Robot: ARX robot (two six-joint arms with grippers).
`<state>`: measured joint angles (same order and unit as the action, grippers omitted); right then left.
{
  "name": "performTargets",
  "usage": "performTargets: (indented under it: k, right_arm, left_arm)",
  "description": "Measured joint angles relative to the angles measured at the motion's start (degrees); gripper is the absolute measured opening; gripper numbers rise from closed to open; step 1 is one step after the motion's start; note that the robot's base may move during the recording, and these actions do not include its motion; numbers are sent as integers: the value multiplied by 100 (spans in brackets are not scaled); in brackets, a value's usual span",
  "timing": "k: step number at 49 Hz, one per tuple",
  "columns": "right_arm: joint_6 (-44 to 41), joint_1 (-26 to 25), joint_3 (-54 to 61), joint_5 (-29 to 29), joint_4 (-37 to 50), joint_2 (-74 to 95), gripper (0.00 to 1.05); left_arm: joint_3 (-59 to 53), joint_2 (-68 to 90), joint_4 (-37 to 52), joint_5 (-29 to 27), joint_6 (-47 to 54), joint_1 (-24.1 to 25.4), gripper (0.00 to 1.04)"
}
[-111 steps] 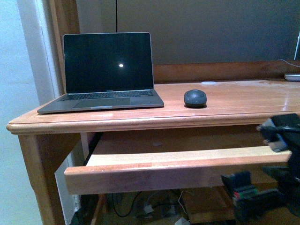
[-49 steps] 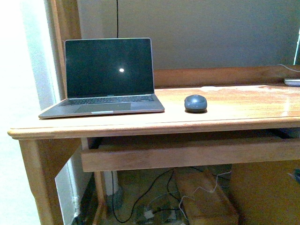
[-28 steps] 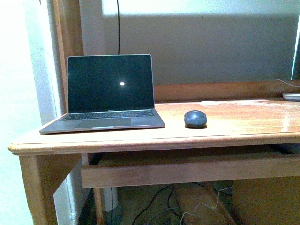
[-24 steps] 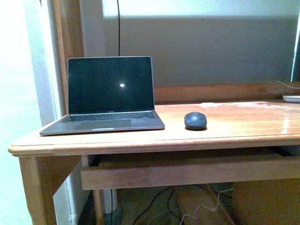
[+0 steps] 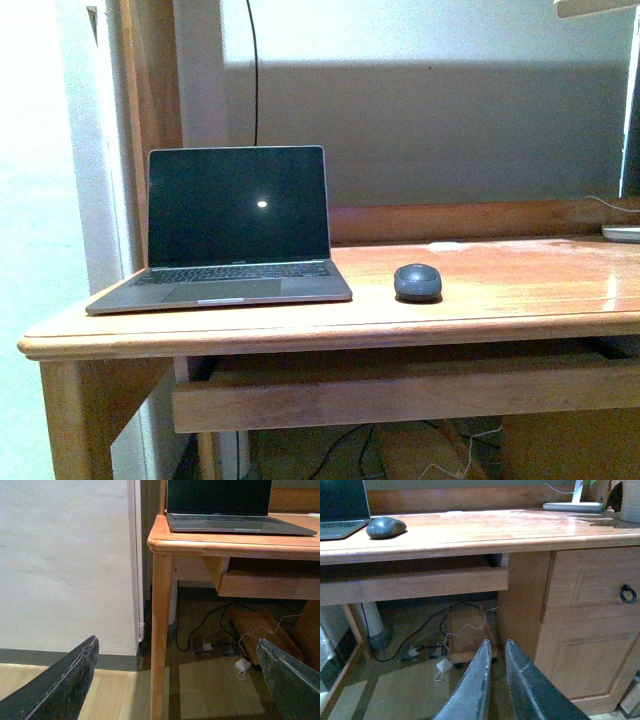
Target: Place mouse
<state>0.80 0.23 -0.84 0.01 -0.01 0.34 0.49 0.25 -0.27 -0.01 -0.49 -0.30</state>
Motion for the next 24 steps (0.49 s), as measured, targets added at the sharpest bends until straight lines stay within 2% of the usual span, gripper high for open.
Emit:
performTargets:
  k: [3, 4, 24]
  right_arm:
    - [-46, 0, 0, 0, 0, 0, 2]
    - [-48, 0, 0, 0, 0, 0, 5]
    - [-50, 0, 0, 0, 0, -2, 91]
  left_arm:
    - [0, 0, 0, -2, 0, 0, 97]
    - [0, 0, 0, -2, 0, 0, 97]
    - [0, 0, 0, 0, 0, 0, 97]
